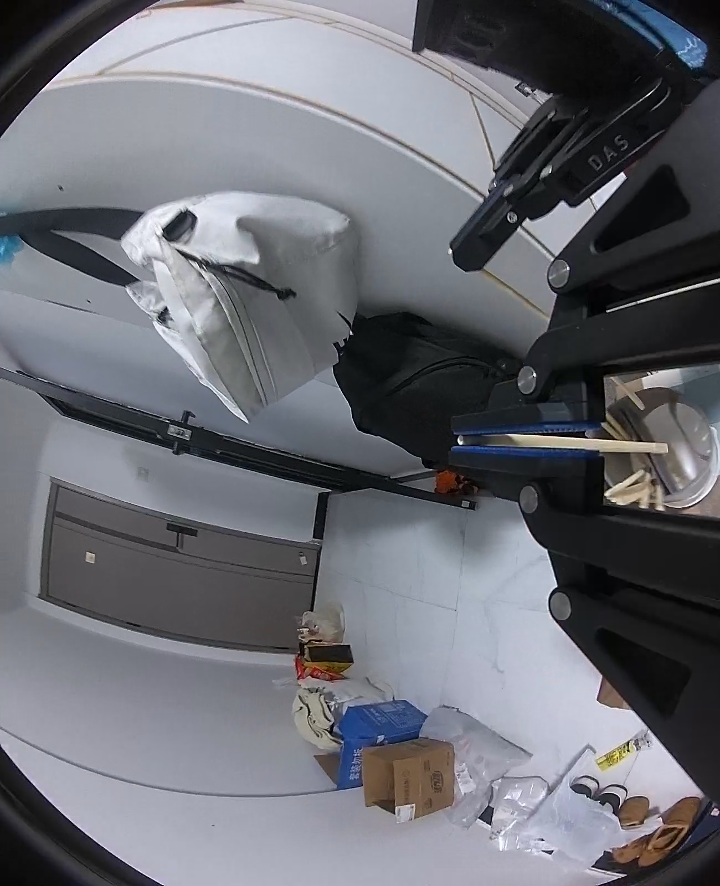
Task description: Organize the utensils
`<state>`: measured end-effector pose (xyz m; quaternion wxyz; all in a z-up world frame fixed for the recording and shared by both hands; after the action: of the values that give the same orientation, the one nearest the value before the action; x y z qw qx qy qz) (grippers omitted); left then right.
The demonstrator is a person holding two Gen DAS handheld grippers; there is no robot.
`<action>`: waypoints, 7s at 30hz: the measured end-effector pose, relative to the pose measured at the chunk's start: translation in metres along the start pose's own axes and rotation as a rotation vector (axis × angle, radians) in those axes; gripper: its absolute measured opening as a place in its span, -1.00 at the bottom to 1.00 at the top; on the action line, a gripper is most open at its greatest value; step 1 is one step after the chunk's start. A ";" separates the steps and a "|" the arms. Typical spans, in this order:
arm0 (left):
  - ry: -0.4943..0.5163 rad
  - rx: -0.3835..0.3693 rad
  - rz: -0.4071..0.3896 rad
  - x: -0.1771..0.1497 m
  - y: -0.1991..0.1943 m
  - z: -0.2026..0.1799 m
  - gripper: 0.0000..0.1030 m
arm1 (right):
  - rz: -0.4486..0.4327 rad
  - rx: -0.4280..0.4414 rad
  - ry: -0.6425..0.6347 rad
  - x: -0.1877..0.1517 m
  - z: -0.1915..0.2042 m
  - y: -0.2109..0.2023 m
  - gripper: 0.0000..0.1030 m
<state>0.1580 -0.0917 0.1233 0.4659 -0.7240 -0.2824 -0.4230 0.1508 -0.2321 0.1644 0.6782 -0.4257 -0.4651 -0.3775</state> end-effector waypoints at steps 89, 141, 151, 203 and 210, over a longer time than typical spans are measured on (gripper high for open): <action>0.069 -0.122 0.239 -0.065 0.050 0.005 -0.10 | 0.178 0.116 0.041 -0.098 -0.031 0.026 -0.05; 0.111 0.268 -0.111 -0.158 -0.059 0.046 0.83 | -0.007 -0.042 0.038 -0.172 0.010 -0.105 1.00; 0.114 0.264 -0.133 -0.158 -0.065 0.045 0.83 | -0.009 -0.043 0.021 -0.174 0.014 -0.105 1.00; 0.098 0.268 -0.114 -0.162 -0.064 0.046 0.83 | 0.010 -0.030 -0.007 -0.178 0.018 -0.099 1.00; 0.098 0.265 -0.109 -0.162 -0.063 0.046 0.83 | 0.013 -0.031 -0.005 -0.179 0.017 -0.098 1.00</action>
<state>0.0450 -0.0268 -0.0009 0.5468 -0.6182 -0.3515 -0.4419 0.0060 -0.2301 0.0200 0.6726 -0.4403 -0.4582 -0.3793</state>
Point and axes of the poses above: each gripper's, at about its wrist camera, not at the fingertips, and y roughly the way its jaws point, z to its left, x to its top, the point moved 8 cm from there along y, roughly the way its jaws point, and after that the axes turned 4 degrees about y, right-handed, at the moved point
